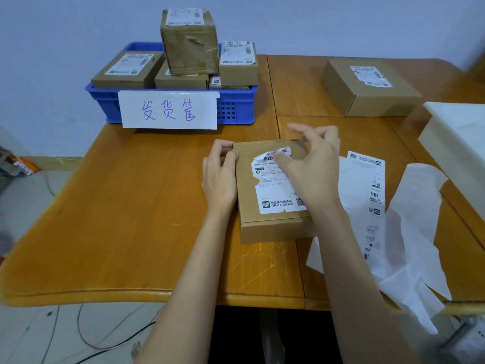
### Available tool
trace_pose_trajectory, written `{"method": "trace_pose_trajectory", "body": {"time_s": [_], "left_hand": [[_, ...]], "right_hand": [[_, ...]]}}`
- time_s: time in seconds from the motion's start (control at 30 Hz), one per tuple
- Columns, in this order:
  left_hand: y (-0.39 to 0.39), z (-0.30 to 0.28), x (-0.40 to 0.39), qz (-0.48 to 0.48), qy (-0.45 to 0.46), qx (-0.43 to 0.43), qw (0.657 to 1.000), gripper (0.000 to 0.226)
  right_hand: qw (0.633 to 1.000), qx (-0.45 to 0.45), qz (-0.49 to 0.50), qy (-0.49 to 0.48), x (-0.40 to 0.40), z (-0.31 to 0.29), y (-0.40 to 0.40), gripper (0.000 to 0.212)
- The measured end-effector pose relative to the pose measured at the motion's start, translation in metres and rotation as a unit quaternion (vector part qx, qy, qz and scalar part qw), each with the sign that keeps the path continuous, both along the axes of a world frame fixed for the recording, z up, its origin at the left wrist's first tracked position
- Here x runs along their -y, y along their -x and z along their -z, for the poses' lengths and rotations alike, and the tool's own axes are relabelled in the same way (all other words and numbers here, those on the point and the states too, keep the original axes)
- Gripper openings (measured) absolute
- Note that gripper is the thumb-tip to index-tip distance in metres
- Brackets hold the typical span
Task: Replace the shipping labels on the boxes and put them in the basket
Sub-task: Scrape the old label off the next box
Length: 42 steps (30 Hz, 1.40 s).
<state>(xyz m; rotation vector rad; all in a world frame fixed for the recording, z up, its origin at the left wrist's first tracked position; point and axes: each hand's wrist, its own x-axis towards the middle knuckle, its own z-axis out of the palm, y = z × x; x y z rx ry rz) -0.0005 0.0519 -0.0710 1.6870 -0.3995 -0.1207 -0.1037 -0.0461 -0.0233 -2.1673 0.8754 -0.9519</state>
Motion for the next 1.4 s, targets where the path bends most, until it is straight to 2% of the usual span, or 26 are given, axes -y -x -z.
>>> {"method": "trace_pose_trajectory", "body": {"time_s": [0.07, 0.17, 0.3, 0.53, 0.63, 0.8, 0.87, 0.9, 1.0, 1.13, 1.27, 1.4], "left_hand": [[0.001, 0.0, 0.0, 0.002, 0.0, 0.002, 1.0, 0.011], [0.0, -0.002, -0.001, 0.005, 0.003, 0.002, 1.0, 0.01], [0.001, -0.002, -0.002, 0.01, 0.003, 0.002, 1.0, 0.011], [0.0, -0.001, -0.001, 0.002, -0.013, 0.009, 1.0, 0.011], [0.0, 0.001, -0.001, -0.003, -0.021, 0.008, 1.0, 0.012], [-0.001, 0.0, -0.001, -0.003, -0.02, 0.006, 1.0, 0.018], [0.0, 0.0, 0.0, -0.002, -0.017, 0.005, 1.0, 0.017], [0.0, 0.0, 0.0, -0.003, -0.017, 0.004, 1.0, 0.016], [0.001, -0.002, -0.001, -0.002, -0.018, 0.006, 1.0, 0.013], [0.002, -0.005, -0.002, 0.003, -0.008, 0.004, 1.0, 0.011], [0.003, -0.004, -0.003, 0.005, -0.013, 0.012, 1.0, 0.01], [0.003, -0.002, -0.002, -0.001, -0.023, 0.011, 1.0, 0.012]], "right_hand": [[0.999, -0.001, -0.023, 0.037, 0.001, -0.002, 0.001, 0.051], [0.985, -0.064, -0.102, 0.126, -0.002, -0.003, -0.005, 0.038], [0.968, -0.132, -0.169, 0.128, -0.007, -0.001, -0.013, 0.029], [0.985, -0.075, -0.15, 0.049, -0.006, 0.004, -0.01, 0.022], [0.989, -0.036, -0.145, -0.013, -0.004, -0.001, -0.005, 0.025], [0.98, -0.038, -0.17, -0.096, -0.002, -0.013, 0.002, 0.033], [0.973, 0.003, -0.188, -0.134, 0.001, -0.018, 0.005, 0.045], [0.971, 0.018, -0.192, -0.141, 0.001, -0.02, 0.007, 0.043], [0.983, -0.012, -0.167, -0.071, -0.006, -0.015, 0.007, 0.013], [0.98, -0.105, -0.153, 0.078, -0.02, -0.004, 0.003, 0.025], [0.98, -0.115, -0.147, 0.074, -0.013, -0.009, 0.006, 0.014], [0.974, -0.119, -0.191, 0.015, -0.011, -0.004, 0.009, 0.015]]}}
